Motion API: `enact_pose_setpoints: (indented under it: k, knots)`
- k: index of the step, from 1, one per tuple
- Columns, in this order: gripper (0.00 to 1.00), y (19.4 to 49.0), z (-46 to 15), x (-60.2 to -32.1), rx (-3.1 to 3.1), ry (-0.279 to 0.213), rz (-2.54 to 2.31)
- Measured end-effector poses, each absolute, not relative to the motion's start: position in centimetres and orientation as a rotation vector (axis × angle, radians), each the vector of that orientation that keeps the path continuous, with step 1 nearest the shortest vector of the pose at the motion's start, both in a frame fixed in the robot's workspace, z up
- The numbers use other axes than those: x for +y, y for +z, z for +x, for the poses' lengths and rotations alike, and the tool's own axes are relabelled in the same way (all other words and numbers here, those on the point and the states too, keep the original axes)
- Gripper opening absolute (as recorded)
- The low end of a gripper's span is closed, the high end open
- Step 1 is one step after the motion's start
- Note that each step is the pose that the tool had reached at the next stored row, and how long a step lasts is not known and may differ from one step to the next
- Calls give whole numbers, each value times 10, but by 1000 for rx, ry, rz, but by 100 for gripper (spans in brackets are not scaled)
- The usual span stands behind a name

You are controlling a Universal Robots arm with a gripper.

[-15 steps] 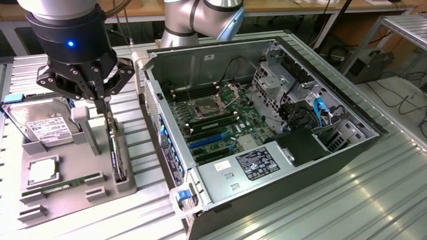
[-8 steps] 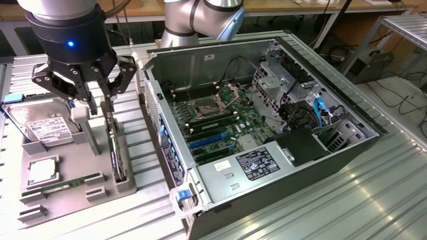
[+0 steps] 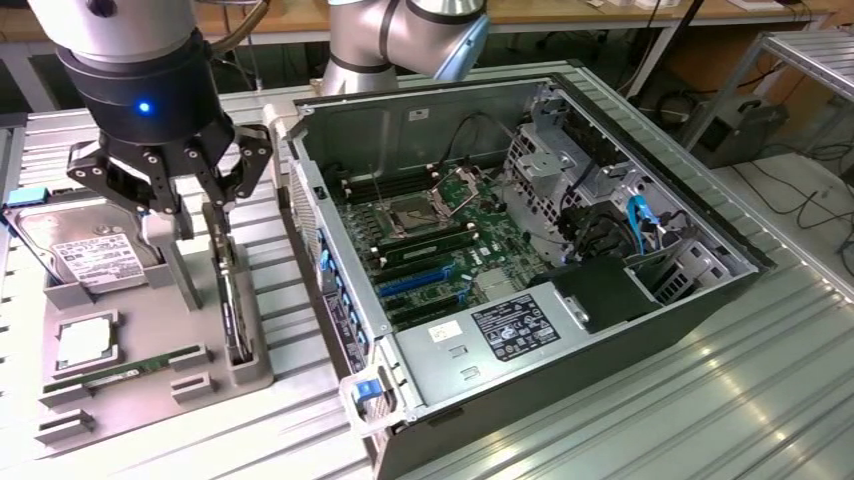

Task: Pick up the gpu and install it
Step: 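Pick up the gpu and move the gpu toward the slot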

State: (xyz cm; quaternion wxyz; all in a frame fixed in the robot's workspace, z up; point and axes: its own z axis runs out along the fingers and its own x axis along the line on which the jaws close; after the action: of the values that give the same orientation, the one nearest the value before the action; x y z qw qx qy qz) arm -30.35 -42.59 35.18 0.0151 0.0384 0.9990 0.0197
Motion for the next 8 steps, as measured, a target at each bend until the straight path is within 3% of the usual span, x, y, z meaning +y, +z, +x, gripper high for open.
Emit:
enact_pose_setpoints:
  k: [8]
  knots:
    - [36,334,-305,-426,3109,61,120]
